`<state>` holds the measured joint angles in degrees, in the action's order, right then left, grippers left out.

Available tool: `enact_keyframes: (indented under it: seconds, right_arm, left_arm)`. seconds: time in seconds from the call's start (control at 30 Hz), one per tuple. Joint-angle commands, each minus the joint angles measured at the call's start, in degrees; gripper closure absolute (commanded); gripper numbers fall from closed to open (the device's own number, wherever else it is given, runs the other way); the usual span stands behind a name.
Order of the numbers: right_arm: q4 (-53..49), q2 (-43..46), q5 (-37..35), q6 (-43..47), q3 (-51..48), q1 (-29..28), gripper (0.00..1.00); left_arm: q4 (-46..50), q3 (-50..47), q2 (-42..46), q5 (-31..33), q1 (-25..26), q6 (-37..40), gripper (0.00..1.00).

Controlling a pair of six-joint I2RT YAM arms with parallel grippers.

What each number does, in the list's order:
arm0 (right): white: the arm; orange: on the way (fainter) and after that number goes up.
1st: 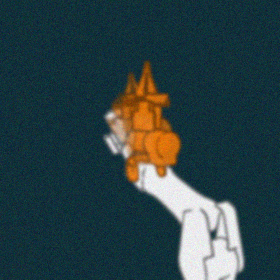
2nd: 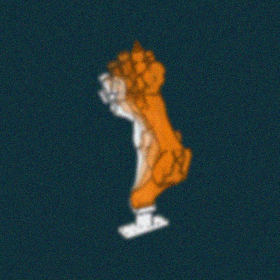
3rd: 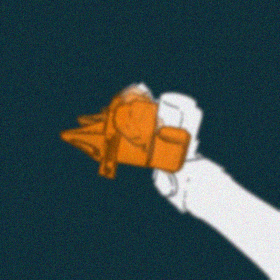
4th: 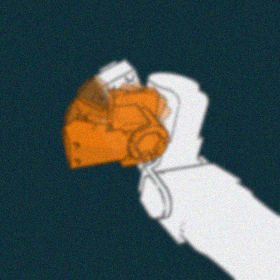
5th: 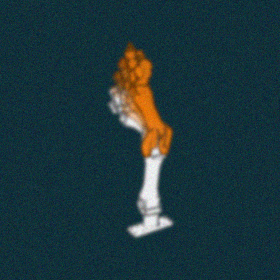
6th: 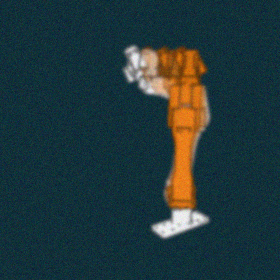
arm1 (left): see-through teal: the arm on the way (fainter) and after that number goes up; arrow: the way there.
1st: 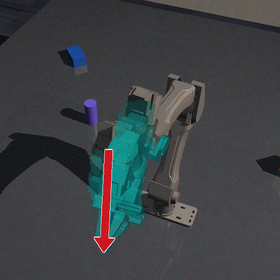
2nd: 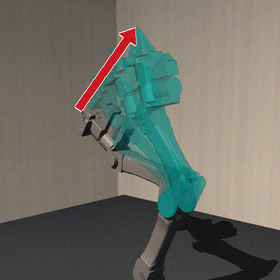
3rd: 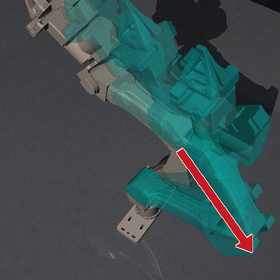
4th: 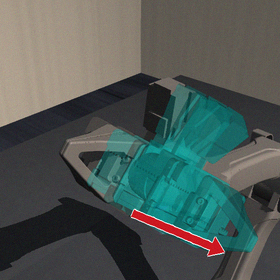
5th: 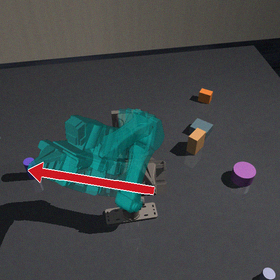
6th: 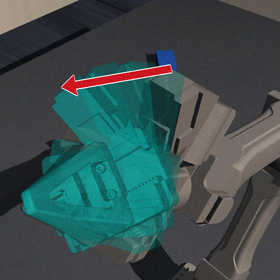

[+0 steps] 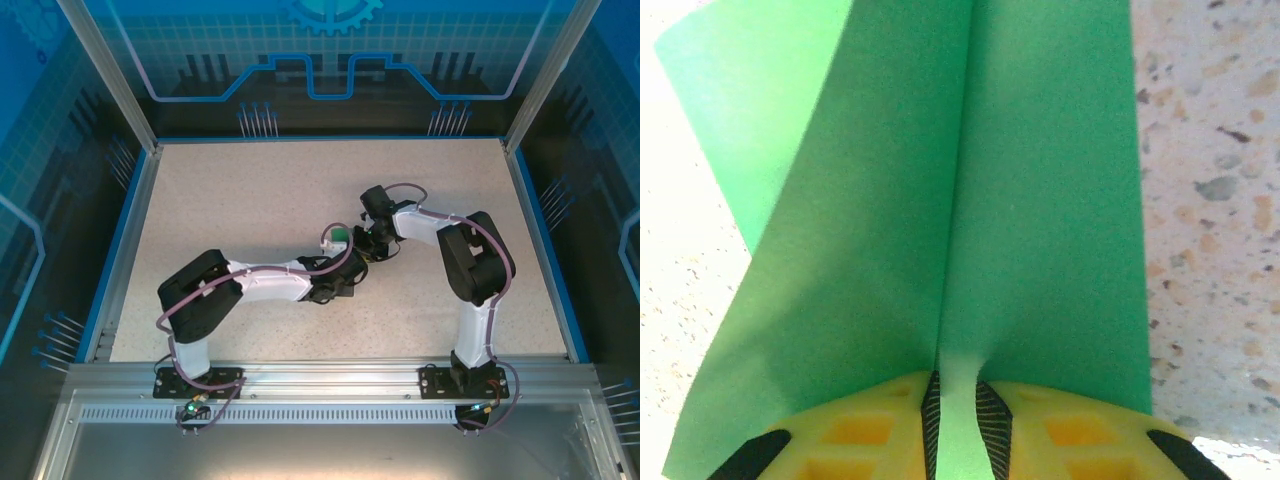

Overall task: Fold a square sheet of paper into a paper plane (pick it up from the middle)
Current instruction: Fourth fold the wing at the center of the table.

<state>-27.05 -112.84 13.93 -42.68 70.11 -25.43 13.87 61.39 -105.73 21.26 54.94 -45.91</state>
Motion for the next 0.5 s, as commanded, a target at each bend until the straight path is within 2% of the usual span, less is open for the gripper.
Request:
enact_keyframes:
  seconds: [0.0, 0.47]
  right_arm:
    - [-1.52, -6.25, -5.90, -0.42, -3.66, 0.50, 0.76]
    - [-1.43, -6.17, -5.58, -0.40, -3.66, 0.65, 0.76]
  left_arm:
    - [0.99, 2.13, -1.26, 1.16, 0.36, 2.02, 0.75]
    - [3.71, 4.04, -3.34, 1.86, 0.35, 1.70, 0.75]
